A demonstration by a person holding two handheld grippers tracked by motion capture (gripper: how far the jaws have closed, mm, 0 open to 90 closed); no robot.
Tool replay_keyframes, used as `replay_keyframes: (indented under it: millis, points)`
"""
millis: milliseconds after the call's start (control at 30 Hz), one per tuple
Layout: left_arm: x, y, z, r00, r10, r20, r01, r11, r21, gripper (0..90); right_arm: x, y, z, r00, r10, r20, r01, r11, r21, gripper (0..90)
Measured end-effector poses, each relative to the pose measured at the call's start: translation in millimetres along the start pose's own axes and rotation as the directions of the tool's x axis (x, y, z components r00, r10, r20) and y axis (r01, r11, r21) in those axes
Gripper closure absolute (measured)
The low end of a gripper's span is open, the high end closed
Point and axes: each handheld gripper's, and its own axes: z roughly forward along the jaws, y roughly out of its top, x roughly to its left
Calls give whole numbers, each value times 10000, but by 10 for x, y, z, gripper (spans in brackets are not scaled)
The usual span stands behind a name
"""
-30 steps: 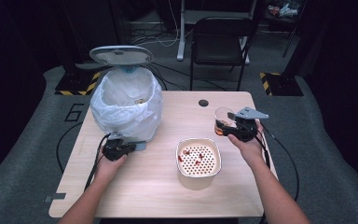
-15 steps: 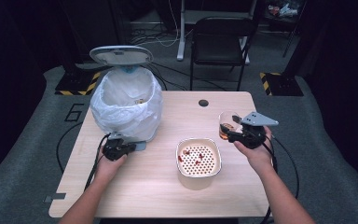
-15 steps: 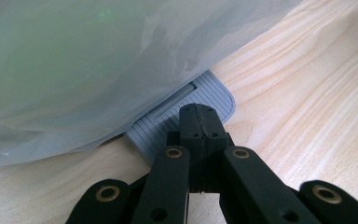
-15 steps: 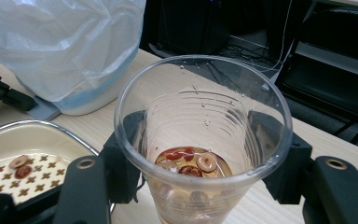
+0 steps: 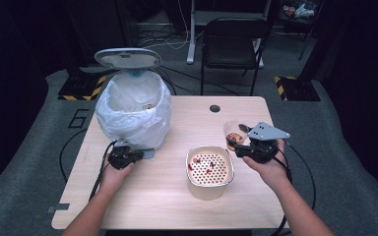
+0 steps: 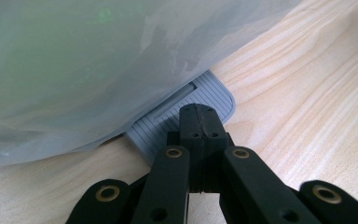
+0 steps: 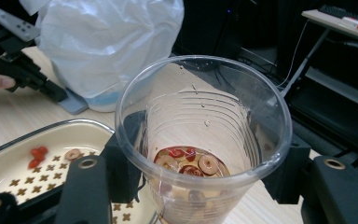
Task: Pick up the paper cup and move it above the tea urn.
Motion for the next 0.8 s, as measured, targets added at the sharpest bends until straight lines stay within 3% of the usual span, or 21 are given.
replay_keyframes:
  millis: [200,433,600,767,800]
  points:
    - [-1,0,0,10000,7,-14,-7,10000,0,900,161,41,5,9977,-675,58,675,9977,43,409]
    - [6,6,-12,10000,26,72,-27,9999,158,900,309,34,14,9889,-1483,71,1481,9888,205,420]
    - [0,1,0,10000,-11,9,11,10000,8,900,405,28,23,9706,-2380,359,2371,9711,258,427]
    - [7,6,-12,10000,29,80,-30,9999,154,900,479,21,44,9536,-2951,598,2935,9553,342,433]
    - [4,4,-8,10000,8,55,-8,10000,92,900,496,18,44,9545,-2927,568,2908,9560,396,434]
